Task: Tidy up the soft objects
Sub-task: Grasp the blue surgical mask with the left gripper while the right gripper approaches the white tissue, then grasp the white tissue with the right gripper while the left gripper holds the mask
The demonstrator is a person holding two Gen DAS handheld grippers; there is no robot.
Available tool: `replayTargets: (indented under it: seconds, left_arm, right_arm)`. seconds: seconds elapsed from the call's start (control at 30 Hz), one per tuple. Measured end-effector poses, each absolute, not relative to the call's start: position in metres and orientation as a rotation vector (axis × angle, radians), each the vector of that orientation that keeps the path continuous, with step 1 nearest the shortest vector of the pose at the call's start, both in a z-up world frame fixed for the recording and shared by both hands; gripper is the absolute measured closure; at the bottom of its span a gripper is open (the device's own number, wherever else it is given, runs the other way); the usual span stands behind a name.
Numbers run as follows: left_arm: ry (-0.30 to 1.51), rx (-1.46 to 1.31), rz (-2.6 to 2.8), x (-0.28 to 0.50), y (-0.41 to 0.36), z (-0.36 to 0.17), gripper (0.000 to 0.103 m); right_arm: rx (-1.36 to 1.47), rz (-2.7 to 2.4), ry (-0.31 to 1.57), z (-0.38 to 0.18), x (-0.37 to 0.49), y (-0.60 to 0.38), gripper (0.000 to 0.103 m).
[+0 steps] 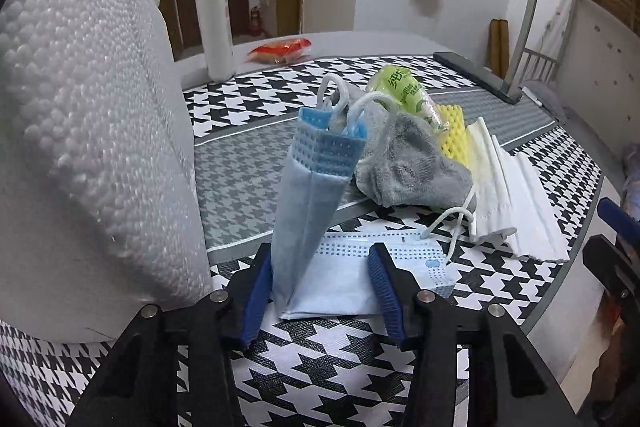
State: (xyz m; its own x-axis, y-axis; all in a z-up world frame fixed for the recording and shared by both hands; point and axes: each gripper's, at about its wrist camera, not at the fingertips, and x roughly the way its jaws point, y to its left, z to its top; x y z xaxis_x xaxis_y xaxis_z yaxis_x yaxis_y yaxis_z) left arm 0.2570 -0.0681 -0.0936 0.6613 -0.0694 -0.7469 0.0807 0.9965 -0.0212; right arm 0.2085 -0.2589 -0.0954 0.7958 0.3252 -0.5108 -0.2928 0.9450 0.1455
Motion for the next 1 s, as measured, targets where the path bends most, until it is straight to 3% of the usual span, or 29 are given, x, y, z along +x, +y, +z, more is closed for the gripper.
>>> replayTargets:
  seconds: [0.1,0.23,0.27,0.57,0.83,1.0]
  left_arm:
    - [0.840,0.020,-0.079,0.256,-0.068,-0.093,0.060]
    - [0.834,0.014,-0.078,0.253,-0.064,-0.091,0.090]
    - [0.831,0.018,-0.079,0.252,-0.064,-0.091,0.092]
    - [0.761,0.012,-0.118,0.237,-0.061,-0.075,0.096]
    - [0.739,0.001,-0.140,0.228,-0.056,-0.069,0.096]
    - [0.726,-0.005,-0.158,0.221,-0.055,-0.068,0.096]
  right_arm:
    - [0.059,0.338,0.565,-0.097,0.211,-0.258,0.001]
    - [0.048,0.336,0.572,-0.098,0.214,-0.256,0.001]
    - [0.047,0.333,0.576,-0.098,0.215,-0.255,0.001]
    - [0.006,0.311,0.623,-0.104,0.230,-0.246,0.002]
    - [-0.037,0.311,0.675,-0.111,0.241,-0.234,0.026]
    - [-0.065,0.275,0.709,-0.116,0.248,-0.232,0.036]
